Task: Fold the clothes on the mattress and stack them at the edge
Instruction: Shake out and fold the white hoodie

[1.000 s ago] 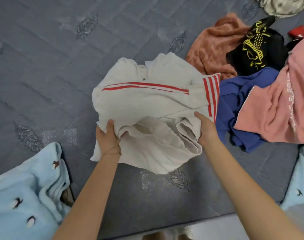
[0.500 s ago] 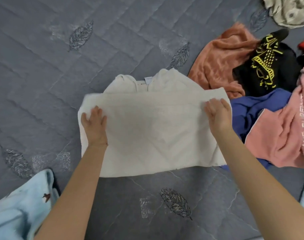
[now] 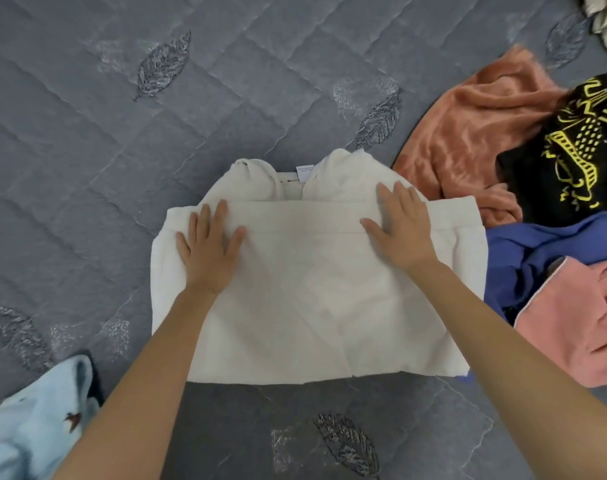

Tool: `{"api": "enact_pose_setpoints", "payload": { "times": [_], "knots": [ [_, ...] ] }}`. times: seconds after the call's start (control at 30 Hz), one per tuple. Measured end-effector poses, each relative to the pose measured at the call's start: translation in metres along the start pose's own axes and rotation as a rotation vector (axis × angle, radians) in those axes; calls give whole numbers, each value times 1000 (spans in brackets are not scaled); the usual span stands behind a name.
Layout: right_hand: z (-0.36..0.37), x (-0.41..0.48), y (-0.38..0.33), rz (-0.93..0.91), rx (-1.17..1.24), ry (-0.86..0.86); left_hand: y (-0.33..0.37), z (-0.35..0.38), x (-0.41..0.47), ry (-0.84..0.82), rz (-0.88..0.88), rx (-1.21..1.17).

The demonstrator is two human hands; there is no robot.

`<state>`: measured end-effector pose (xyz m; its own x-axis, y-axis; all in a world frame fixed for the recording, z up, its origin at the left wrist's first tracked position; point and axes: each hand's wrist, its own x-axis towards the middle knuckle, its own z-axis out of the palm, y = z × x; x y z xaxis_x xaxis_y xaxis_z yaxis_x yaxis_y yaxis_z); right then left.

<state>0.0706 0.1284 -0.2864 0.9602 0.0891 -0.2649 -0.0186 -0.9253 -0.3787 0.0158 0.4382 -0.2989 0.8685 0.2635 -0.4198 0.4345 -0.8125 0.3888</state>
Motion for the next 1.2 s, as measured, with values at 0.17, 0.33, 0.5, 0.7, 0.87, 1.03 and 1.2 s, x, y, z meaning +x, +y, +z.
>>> {"api": "enact_pose_setpoints", "payload": {
  "times": [0.17, 0.33, 0.5, 0.7, 0.87, 1.03, 1.2],
  "knots": [
    [6, 27, -12, 15, 62, -9, 15, 1, 21, 117, 5, -123],
    [4, 60, -29, 136, 256, -18, 40, -10, 43, 181, -1, -475],
    [-3, 44, -35, 62, 640, 146, 50, -21, 45, 343, -31, -654],
    [-16, 16, -35, 139, 818, -88, 50, -26, 41, 226, -191, -641],
    [-12, 23, -36, 331, 641, -286, 47, -40, 49, -94, -227, -417],
    [1, 29, -41, 338, 209, -136, 50, -38, 46, -204, -181, -326],
    [1, 26, -36, 412, 223, -166, 45, -35, 40, -197, -101, -295]
  ]
}}
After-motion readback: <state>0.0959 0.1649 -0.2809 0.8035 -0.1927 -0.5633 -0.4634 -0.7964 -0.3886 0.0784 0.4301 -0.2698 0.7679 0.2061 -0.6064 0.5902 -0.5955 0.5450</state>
